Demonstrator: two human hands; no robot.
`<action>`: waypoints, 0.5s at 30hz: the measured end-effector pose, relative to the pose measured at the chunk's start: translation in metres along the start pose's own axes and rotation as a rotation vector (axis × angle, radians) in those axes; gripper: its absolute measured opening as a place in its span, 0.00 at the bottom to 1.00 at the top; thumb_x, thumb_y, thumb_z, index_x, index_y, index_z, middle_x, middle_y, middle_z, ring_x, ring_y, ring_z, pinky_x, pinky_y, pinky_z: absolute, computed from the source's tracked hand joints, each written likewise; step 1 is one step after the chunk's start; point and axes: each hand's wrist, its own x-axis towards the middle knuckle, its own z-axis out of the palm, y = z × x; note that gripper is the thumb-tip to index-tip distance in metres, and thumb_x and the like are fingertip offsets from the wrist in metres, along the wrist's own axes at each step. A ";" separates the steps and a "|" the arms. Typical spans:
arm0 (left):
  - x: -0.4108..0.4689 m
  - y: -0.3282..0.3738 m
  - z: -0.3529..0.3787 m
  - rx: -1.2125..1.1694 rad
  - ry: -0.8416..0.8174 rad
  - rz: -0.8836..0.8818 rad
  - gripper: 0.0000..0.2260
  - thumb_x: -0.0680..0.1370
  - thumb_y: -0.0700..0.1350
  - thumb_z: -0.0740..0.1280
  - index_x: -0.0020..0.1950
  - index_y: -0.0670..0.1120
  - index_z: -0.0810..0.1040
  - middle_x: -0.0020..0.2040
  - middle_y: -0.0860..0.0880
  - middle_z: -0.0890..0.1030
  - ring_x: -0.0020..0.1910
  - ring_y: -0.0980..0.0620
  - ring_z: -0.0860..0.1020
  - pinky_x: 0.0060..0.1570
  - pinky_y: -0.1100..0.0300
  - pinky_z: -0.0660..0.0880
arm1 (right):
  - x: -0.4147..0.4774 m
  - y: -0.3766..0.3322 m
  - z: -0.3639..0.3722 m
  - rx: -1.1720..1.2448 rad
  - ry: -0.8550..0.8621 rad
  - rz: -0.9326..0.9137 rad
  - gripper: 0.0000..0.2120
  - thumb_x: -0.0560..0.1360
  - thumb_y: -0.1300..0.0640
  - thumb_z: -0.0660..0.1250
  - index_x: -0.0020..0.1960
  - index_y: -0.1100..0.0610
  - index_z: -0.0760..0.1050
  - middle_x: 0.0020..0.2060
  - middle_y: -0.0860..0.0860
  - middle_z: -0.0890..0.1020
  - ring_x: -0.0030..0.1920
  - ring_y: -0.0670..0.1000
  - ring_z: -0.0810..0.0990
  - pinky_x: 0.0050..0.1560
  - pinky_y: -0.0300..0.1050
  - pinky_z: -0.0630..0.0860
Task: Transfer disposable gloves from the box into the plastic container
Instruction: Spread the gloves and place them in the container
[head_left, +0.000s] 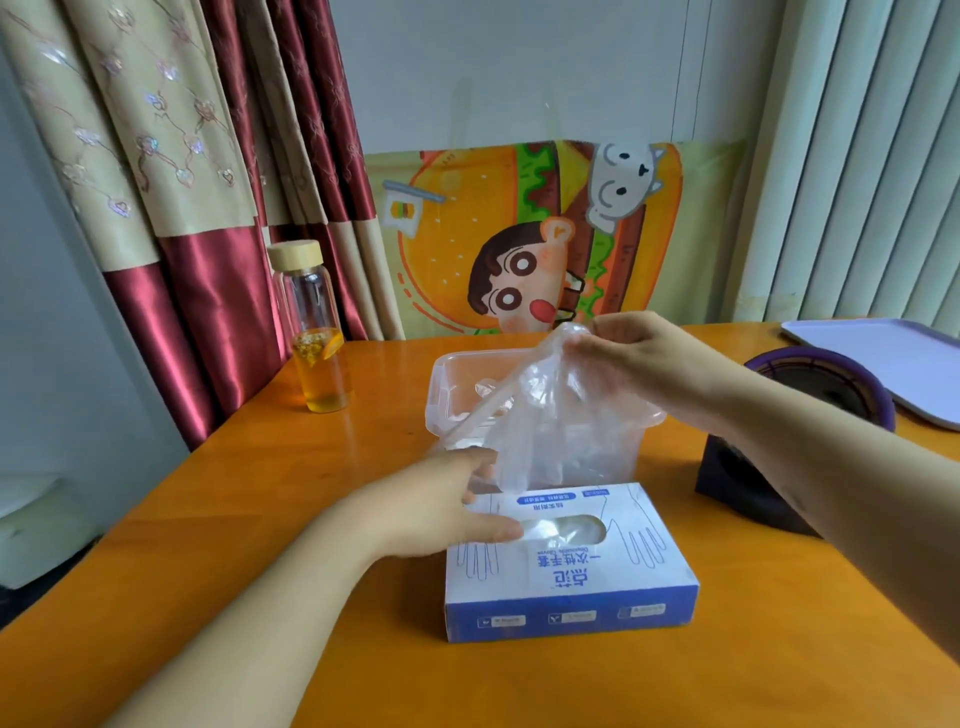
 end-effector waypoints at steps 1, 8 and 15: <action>-0.004 0.003 -0.010 -0.035 0.049 -0.011 0.35 0.72 0.61 0.70 0.75 0.58 0.59 0.71 0.58 0.68 0.60 0.60 0.74 0.57 0.63 0.74 | 0.001 -0.001 0.000 0.029 -0.019 0.037 0.16 0.78 0.46 0.62 0.44 0.58 0.80 0.31 0.49 0.80 0.29 0.43 0.76 0.31 0.34 0.70; -0.008 0.024 -0.038 -0.391 0.378 0.065 0.54 0.63 0.67 0.68 0.77 0.58 0.37 0.78 0.56 0.52 0.74 0.55 0.60 0.70 0.56 0.62 | 0.005 0.006 0.014 0.386 -0.145 0.277 0.20 0.72 0.43 0.70 0.54 0.57 0.81 0.45 0.63 0.81 0.43 0.56 0.75 0.46 0.51 0.70; 0.031 0.034 -0.049 -0.540 0.466 0.079 0.04 0.77 0.44 0.68 0.49 0.47 0.81 0.46 0.57 0.81 0.45 0.64 0.76 0.43 0.72 0.73 | 0.005 0.015 0.018 0.516 -0.297 0.353 0.16 0.78 0.49 0.63 0.53 0.63 0.77 0.38 0.56 0.81 0.35 0.51 0.80 0.38 0.44 0.76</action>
